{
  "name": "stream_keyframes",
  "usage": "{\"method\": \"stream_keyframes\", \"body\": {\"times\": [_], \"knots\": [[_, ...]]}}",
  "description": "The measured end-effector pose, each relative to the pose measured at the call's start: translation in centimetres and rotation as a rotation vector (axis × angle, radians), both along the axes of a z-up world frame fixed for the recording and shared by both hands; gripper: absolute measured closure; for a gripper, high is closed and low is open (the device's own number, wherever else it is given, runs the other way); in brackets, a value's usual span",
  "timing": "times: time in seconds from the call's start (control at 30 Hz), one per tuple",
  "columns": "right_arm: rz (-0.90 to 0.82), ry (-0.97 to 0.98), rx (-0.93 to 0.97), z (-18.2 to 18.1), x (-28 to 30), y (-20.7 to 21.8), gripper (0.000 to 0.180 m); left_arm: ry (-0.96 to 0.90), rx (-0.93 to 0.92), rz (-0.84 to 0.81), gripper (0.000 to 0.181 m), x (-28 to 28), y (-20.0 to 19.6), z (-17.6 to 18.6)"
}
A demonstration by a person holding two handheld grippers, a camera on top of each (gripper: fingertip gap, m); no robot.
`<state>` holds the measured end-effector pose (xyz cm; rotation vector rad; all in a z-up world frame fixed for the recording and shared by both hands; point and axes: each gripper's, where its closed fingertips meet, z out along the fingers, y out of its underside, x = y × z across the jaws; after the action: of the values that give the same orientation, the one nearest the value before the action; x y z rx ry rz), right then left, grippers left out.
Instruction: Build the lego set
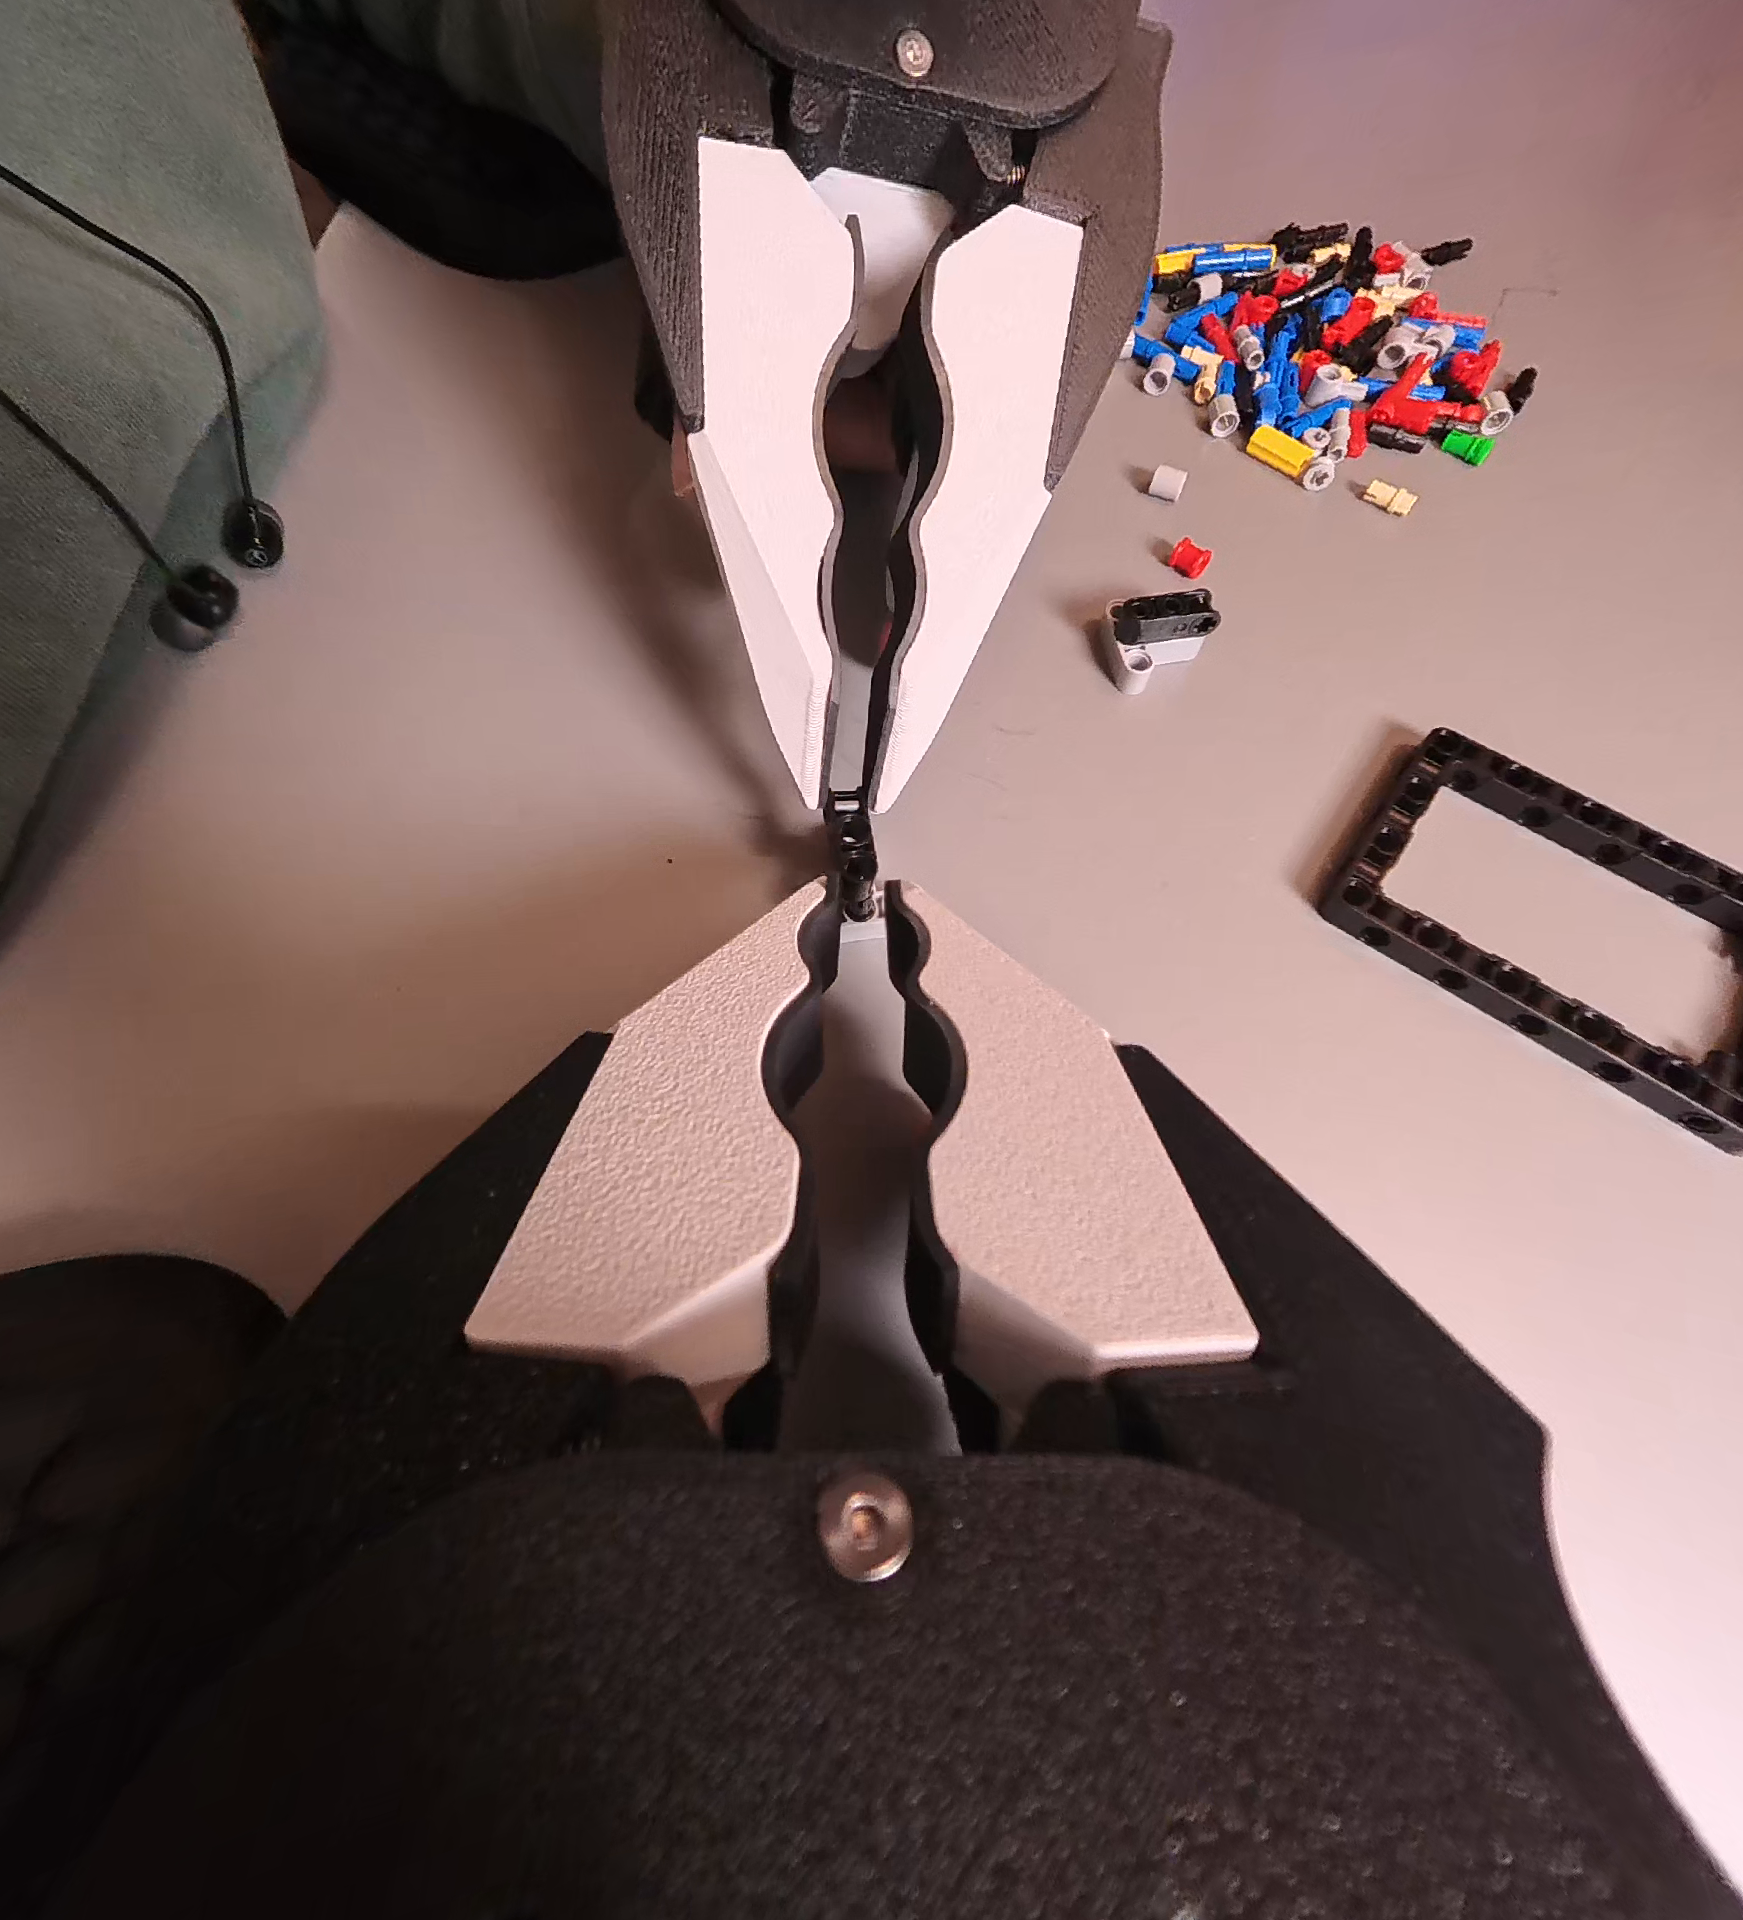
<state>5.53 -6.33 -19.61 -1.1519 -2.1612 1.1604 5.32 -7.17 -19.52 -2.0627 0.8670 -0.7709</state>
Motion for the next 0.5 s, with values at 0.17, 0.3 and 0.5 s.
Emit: {"method": "stream_keyframes", "body": {"times": [0.17, 0.3, 0.5], "knots": [[0.01, 0.008, -0.009, 0.15, -0.03, -0.28, 0.174, 0.0, -0.007, -0.002, 0.174, 0.09, -0.06, -0.13], [0.007, 0.01, -0.001, 0.07, -0.12, -0.26, 0.175, 0.002, -0.005, -0.001, 0.174, 0.04, -0.04, -0.14], [0.002, 0.014, 0.005, 0.07, -0.25, -0.15, 0.175, 0.006, 0.003, 0.006, 0.174, -0.06, 0.06, -0.1]]}}
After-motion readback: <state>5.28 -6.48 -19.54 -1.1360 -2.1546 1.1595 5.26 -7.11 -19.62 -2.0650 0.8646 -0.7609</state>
